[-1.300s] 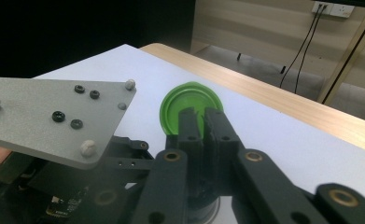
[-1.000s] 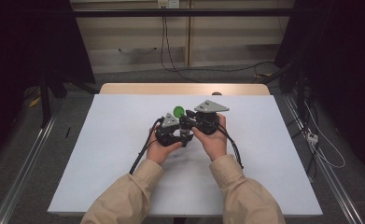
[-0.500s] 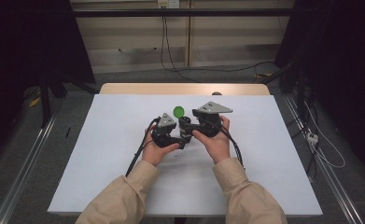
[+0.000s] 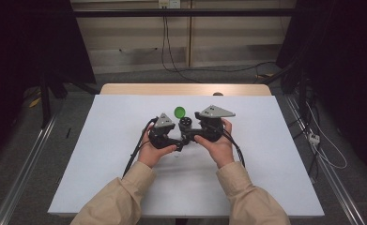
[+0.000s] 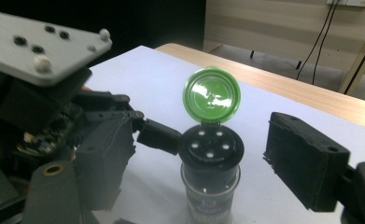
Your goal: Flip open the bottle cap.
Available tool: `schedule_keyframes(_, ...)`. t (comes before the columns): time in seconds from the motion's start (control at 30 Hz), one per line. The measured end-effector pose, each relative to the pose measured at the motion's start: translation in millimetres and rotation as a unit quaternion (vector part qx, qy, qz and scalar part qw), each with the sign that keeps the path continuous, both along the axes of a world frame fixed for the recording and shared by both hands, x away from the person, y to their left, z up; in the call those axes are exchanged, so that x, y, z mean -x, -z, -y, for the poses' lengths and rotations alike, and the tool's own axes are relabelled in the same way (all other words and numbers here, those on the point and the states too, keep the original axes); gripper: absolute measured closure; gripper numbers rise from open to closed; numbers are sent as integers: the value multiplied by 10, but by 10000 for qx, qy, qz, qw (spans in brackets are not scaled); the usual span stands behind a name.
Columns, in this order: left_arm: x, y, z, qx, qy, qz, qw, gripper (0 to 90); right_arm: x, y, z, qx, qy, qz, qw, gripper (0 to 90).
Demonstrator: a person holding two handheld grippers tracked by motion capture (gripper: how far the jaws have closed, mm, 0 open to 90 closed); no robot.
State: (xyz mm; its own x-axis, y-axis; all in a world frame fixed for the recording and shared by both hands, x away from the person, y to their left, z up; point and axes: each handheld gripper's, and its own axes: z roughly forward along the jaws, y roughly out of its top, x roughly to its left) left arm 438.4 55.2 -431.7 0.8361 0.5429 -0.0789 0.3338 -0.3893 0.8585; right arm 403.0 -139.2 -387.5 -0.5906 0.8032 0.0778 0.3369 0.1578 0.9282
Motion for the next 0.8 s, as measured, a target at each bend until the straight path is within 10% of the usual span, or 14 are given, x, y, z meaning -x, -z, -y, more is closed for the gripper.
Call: schedule_keyframes(0.8, 228, 15, -462, 51, 119, -91, 9999, 102, 379, 223, 407, 123, -39, -73, 9999, 171)
